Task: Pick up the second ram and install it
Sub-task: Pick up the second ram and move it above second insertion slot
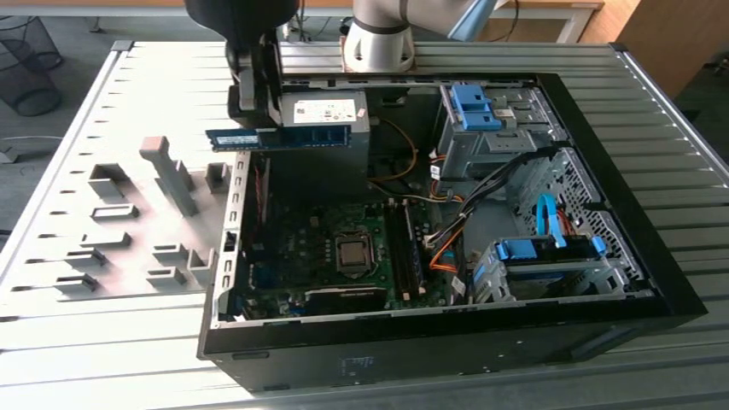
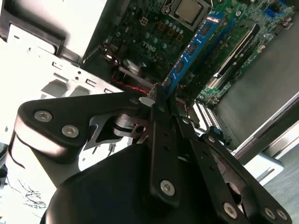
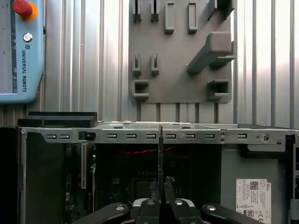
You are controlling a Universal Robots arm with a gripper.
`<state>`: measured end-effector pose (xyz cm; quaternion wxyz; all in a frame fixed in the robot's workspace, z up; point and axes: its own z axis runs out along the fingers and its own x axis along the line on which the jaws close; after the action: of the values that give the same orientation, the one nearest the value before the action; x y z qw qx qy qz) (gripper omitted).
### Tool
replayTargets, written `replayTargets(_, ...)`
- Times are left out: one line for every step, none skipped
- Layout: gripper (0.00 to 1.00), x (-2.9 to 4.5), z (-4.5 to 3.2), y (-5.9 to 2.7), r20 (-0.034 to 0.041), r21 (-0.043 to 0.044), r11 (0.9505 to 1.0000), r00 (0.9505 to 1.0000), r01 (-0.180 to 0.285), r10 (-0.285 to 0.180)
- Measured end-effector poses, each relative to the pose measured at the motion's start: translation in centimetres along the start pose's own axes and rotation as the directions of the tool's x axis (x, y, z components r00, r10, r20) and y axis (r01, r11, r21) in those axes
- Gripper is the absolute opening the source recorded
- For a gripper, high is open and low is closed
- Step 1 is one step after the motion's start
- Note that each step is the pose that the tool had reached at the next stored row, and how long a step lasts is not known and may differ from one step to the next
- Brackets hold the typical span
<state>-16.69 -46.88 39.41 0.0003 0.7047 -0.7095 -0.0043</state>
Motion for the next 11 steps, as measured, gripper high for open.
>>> replayTargets(0.14, 0.0, 0.0, -0.17, 0.0, 0.0, 1.0, 1.0, 0.0, 0.0)
replayTargets(0.14, 0.0, 0.0, -0.35, 0.0, 0.0, 1.0, 1.0, 0.0, 0.0)
replayTargets(0.14, -0.01, 0.0, -0.52, 0.0, 0.0, 1.0, 1.0, 0.0, 0.0)
replayTargets(0.14, -0.01, 0.0, -0.71, 0.0, 0.0, 1.0, 1.0, 0.0, 0.0)
replayTargets(0.14, -0.01, 0.0, -0.89, 0.0, 0.0, 1.0, 1.0, 0.0, 0.0)
replayTargets(0.14, -0.01, -0.01, -1.07, 0.0, 0.0, 1.0, 1.0, 0.0, 0.0)
replayTargets(0.14, -0.01, -0.01, -1.25, 0.0, 0.0, 1.0, 1.0, 0.0, 0.0)
replayTargets(0.14, -0.01, -0.01, -1.43, 0.0, 0.0001, 1.0, 1.0, 0.0, 0.0)
replayTargets(0.14, -0.01, -0.01, -1.64, 0.0001, 0.0, 1.0, 1.0, 0.0, 0.0)
replayTargets(0.14, -0.01, -0.01, -1.83, -0.0001, 0.0, 1.0, 1.0, 0.0, 0.0)
replayTargets(0.14, -0.01, -0.01, -2.01, 0.0, 0.0, 1.0, 1.0, 0.0, 0.0)
